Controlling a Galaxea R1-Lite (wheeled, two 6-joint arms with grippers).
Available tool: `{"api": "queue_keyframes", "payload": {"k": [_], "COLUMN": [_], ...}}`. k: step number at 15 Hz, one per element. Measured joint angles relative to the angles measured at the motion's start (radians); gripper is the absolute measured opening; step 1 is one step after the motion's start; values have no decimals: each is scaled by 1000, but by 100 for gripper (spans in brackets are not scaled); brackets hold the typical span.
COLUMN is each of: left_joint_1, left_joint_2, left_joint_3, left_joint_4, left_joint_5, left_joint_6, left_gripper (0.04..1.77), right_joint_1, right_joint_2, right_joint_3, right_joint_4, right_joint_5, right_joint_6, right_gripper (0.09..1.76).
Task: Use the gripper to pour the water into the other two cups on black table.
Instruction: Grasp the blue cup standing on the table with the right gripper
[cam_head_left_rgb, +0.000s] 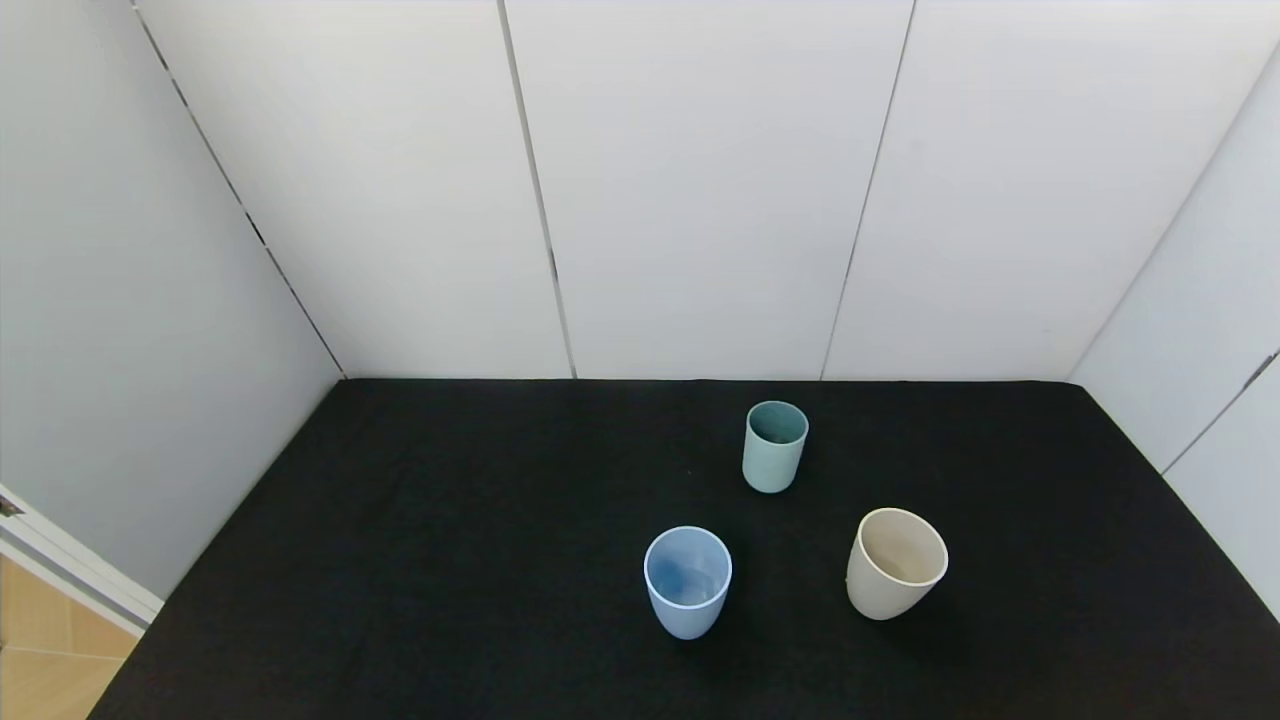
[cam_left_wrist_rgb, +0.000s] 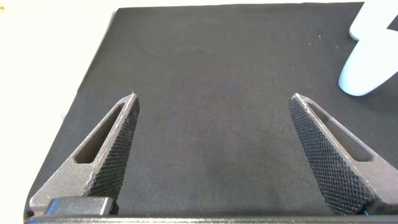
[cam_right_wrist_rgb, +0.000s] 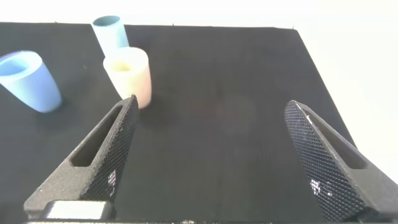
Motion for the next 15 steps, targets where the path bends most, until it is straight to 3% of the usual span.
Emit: {"api": "queue_keyframes", "payload": {"k": [14,15], "left_joint_1": [0,0], "left_joint_2": [0,0], "left_joint_3": [0,0], "left_joint_4": [0,0], "left_joint_5": [0,0], "left_joint_6": [0,0], "left_gripper": [172,172], "right_joint_1": [4,68], "right_joint_2": [5,76], "right_joint_3": [0,-10], "right_joint_4": [-2,-36], "right_joint_5": [-2,-31], "right_joint_6": [0,1], "right_gripper": [171,171]}}
